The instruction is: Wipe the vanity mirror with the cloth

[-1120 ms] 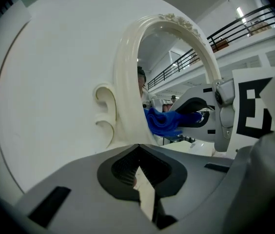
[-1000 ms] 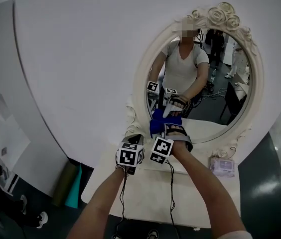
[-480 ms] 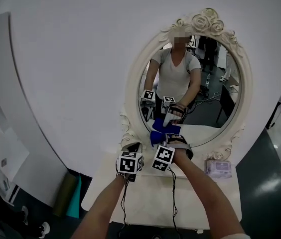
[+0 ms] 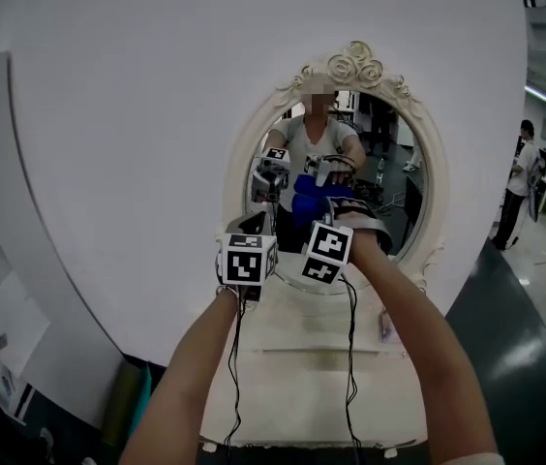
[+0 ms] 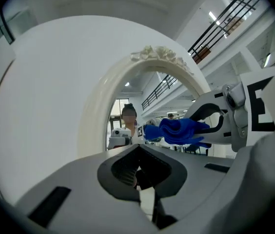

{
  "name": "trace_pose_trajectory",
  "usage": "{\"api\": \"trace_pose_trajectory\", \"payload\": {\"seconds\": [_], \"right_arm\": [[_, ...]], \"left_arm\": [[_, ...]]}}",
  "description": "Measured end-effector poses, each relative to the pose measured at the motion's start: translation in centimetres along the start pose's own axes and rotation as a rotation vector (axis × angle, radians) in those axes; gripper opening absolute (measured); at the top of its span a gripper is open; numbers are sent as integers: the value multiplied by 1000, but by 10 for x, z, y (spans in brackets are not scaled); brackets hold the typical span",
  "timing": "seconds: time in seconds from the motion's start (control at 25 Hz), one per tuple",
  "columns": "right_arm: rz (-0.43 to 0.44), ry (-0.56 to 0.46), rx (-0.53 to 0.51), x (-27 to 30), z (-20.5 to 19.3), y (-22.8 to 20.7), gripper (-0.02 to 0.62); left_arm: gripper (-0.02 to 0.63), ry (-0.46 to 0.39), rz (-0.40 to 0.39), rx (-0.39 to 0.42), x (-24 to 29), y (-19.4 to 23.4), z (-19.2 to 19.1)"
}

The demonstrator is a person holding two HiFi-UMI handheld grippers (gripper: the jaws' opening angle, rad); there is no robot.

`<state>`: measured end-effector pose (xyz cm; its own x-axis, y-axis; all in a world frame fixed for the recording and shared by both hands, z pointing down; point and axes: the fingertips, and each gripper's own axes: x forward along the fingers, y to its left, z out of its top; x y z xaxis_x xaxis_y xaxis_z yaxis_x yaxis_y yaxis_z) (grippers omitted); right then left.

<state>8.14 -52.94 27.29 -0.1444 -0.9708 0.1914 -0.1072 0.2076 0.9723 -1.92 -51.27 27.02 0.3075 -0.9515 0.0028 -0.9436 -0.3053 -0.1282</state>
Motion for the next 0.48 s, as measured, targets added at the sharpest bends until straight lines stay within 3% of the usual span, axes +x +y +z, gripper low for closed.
{"api": "trace_pose_trajectory", "payload": {"seconds": [0.24,0.48], "right_arm": [[-184,10,-56,-37,-3,-129,66],[-268,21,-110,-58,-5,-197,66]], "left_arm": [[3,-127,-6,26,11,-14,128],[5,-204,-30,39,9,-30,212]]}}
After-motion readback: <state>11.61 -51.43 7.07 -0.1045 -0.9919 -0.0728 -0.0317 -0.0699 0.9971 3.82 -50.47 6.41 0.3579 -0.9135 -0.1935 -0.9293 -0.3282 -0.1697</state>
